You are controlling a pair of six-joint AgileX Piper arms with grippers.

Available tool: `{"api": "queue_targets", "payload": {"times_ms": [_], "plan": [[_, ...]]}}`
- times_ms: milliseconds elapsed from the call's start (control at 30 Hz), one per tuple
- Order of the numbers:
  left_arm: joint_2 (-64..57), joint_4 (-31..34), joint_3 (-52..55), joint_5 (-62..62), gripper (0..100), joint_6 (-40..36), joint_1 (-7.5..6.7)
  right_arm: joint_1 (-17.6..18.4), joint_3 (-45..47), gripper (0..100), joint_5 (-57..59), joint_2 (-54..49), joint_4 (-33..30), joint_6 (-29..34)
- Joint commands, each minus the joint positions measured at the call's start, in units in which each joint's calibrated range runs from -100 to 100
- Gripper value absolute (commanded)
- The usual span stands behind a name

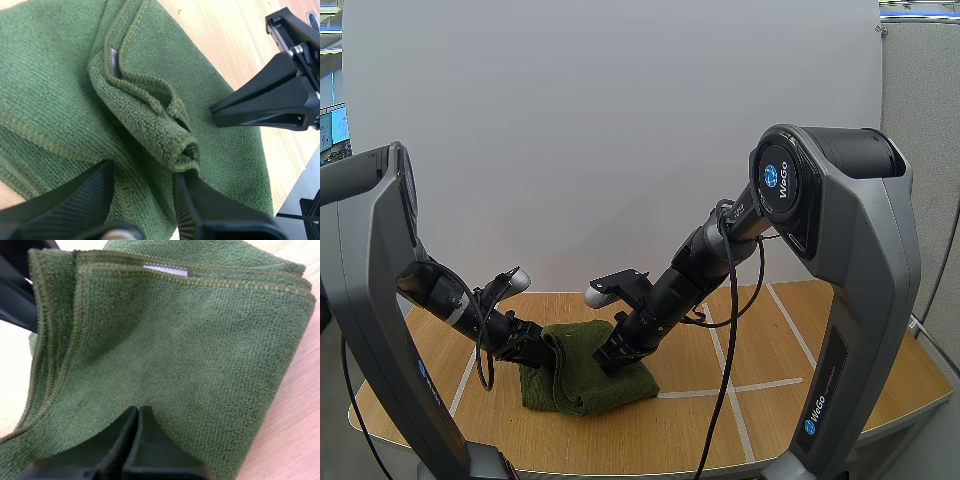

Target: Fold the towel

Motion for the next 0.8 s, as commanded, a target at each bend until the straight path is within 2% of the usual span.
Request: {"api": "queue_targets", "payload": {"times_ms": [0,133,233,300,400,533,767], "plan": [[-0.49,0.17,-0.37,2.05,61,-0.19,-0.07,-0.24,0.2,0,-0.65,-0.45,-0.73,-0.56],[-0.49,1.06,-0.54,2.05,61,-0.19,0.19,-0.24,0.2,0,-1.02,-0.45,-1.79,-0.55],[-0.49,0.82,-2.43,2.05,61,0.01,1.89,-0.24,0.69,0,-2.35,-0.45,-2.8,-0.55],[-0.78,-0.51,-3.96,2.05,61,-0.08,3.97,-0.24,1.69,0,-4.26,-0.45,-2.7,-0.55],[-1.84,-0.4,-4.55,2.05,61,0.14,6.08,-0.24,3.7,0,-7.23,-0.45,-1.81,-1.92],[-2.87,0.03,-4.55,2.05,61,0.15,6.96,-0.24,4.44,0,-7.64,-0.45,0.27,-3.29],[-3.81,0.31,-2.56,2.05,61,-0.3,6.96,-0.24,4.44,0,-7.83,-0.45,1.57,-4.09]]}}
